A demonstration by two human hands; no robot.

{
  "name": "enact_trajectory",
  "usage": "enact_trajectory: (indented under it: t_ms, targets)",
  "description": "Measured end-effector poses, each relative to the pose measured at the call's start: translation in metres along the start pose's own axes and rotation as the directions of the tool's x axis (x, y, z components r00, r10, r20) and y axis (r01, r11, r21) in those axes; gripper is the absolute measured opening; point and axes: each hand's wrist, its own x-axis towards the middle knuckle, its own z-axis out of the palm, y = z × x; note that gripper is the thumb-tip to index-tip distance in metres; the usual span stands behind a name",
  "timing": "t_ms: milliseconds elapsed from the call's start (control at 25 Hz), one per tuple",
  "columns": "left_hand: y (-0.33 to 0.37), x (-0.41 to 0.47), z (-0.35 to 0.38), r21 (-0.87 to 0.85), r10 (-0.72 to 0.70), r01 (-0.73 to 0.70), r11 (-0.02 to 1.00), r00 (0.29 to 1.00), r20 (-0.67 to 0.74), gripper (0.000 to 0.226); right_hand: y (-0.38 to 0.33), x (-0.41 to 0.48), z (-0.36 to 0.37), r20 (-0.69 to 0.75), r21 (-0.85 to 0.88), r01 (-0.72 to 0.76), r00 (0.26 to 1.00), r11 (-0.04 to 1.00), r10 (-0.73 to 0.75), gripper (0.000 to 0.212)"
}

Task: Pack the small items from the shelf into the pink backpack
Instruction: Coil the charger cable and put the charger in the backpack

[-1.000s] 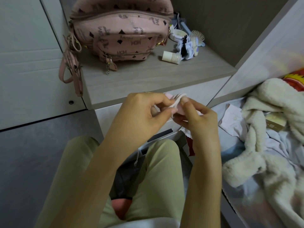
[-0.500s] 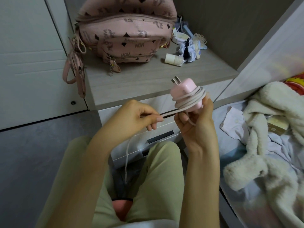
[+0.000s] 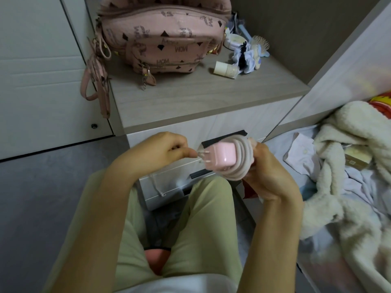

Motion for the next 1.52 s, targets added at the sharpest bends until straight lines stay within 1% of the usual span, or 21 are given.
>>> enact_trajectory:
  t_ms: [80, 120, 160, 200, 280, 360, 440, 520, 640, 760, 840, 880, 960, 1040, 1120, 1240, 1320, 1400, 1480, 1520]
  targets:
    - [0.002, -0.001, -0.003, -0.038, 0.04, -0.041, 0.998, 0.998, -0.046, 0.021, 0.0, -0.004, -0.004, 0.042, -0.172, -0.027, 0.999, 0.985, 0.035, 0.039]
    - [0.005, -0.001, -0.005, -0.043, 0.072, -0.075, 0.996, 0.994, -0.077, 0.013, 0.0, -0.005, -0.004, 0.073, -0.24, -0.019, 0.997, 0.971, 0.037, 0.042]
    - [0.009, -0.002, -0.005, -0.033, 0.107, -0.112, 0.993, 0.988, -0.115, 0.01, 0.0, -0.005, -0.003, 0.108, -0.283, -0.012, 0.993, 0.959, 0.044, 0.048]
    - [0.014, -0.004, -0.005, -0.004, 0.141, -0.143, 0.99, 0.977, -0.161, 0.008, 0.0, -0.006, -0.002, 0.137, -0.307, -0.006, 0.989, 0.952, 0.05, 0.046]
    - [0.025, -0.009, -0.004, 0.055, 0.174, -0.165, 0.985, 0.948, -0.267, 0.007, -0.001, -0.006, 0.001, 0.144, -0.308, -0.007, 0.988, 0.951, 0.054, 0.032]
    - [0.038, -0.011, -0.001, 0.03, 0.141, -0.139, 0.99, 0.928, -0.345, 0.009, -0.001, -0.006, 0.001, 0.121, -0.304, -0.013, 0.991, 0.952, 0.052, 0.03]
    - [0.053, -0.011, 0.004, 0.053, 0.119, -0.106, 0.993, 0.912, -0.392, 0.011, -0.002, -0.005, 0.002, 0.13, -0.328, 0.011, 0.991, 0.945, 0.034, 0.027]
    - [0.065, -0.012, 0.01, 0.086, 0.113, -0.084, 0.993, 0.894, -0.434, 0.011, -0.002, -0.005, 0.003, 0.097, -0.341, 0.012, 0.995, 0.94, 0.023, 0.022]
    - [0.073, -0.014, 0.011, 0.024, 0.128, -0.132, 0.991, 0.875, -0.467, 0.012, -0.005, -0.005, 0.007, 0.008, -0.312, 0.048, 0.999, 0.949, -0.048, 0.026]
    - [0.078, -0.019, 0.009, -0.064, 0.165, -0.224, 0.973, 0.858, -0.487, 0.014, -0.007, 0.0, 0.016, -0.146, -0.246, 0.124, 0.976, 0.961, -0.163, 0.022]
    - [0.08, -0.022, 0.007, -0.126, 0.183, -0.28, 0.952, 0.847, -0.498, 0.018, -0.007, 0.007, 0.02, -0.27, -0.203, 0.161, 0.939, 0.966, -0.214, 0.018]
    - [0.08, -0.023, 0.007, -0.141, 0.182, -0.286, 0.948, 0.849, -0.496, 0.018, -0.006, 0.01, 0.021, -0.333, -0.186, 0.172, 0.915, 0.967, -0.226, 0.018]
    - [0.077, -0.022, 0.008, -0.131, 0.171, -0.262, 0.956, 0.863, -0.474, 0.013, 0.0, 0.017, 0.022, -0.449, -0.144, 0.163, 0.868, 0.976, -0.211, 0.021]
    - [0.073, -0.021, 0.009, -0.147, 0.156, -0.245, 0.958, 0.879, -0.451, 0.011, 0.004, 0.022, 0.02, -0.518, -0.07, 0.138, 0.841, 0.988, -0.155, 0.028]
    - [0.07, -0.019, 0.008, -0.194, 0.146, -0.252, 0.948, 0.886, -0.44, 0.01, 0.007, 0.025, 0.02, -0.521, 0.027, 0.132, 0.848, 0.991, -0.099, 0.037]
    - [0.068, -0.018, 0.008, -0.243, 0.132, -0.263, 0.934, 0.884, -0.449, 0.01, 0.008, 0.028, 0.027, -0.45, 0.189, 0.167, 0.891, 0.968, -0.066, 0.04]
    - [0.069, -0.018, 0.008, -0.262, 0.138, -0.268, 0.927, 0.893, -0.428, 0.009, 0.007, 0.03, 0.035, -0.405, 0.314, 0.194, 0.913, 0.929, -0.053, 0.045]
    - [0.065, -0.018, 0.006, -0.321, 0.122, -0.238, 0.917, 0.931, -0.343, 0.01, 0.004, 0.031, 0.037, -0.364, 0.451, 0.227, 0.93, 0.863, -0.055, 0.05]
    - [0.055, -0.015, 0.002, -0.379, 0.112, -0.174, 0.909, 0.978, -0.178, 0.012, 0.001, 0.028, 0.029, -0.322, 0.572, 0.233, 0.946, 0.786, -0.046, 0.048]
    - [0.048, -0.013, 0.0, -0.396, 0.11, -0.144, 0.907, 0.988, -0.109, 0.013, 0.0, 0.025, 0.024, -0.293, 0.579, 0.221, 0.955, 0.785, -0.053, 0.046]
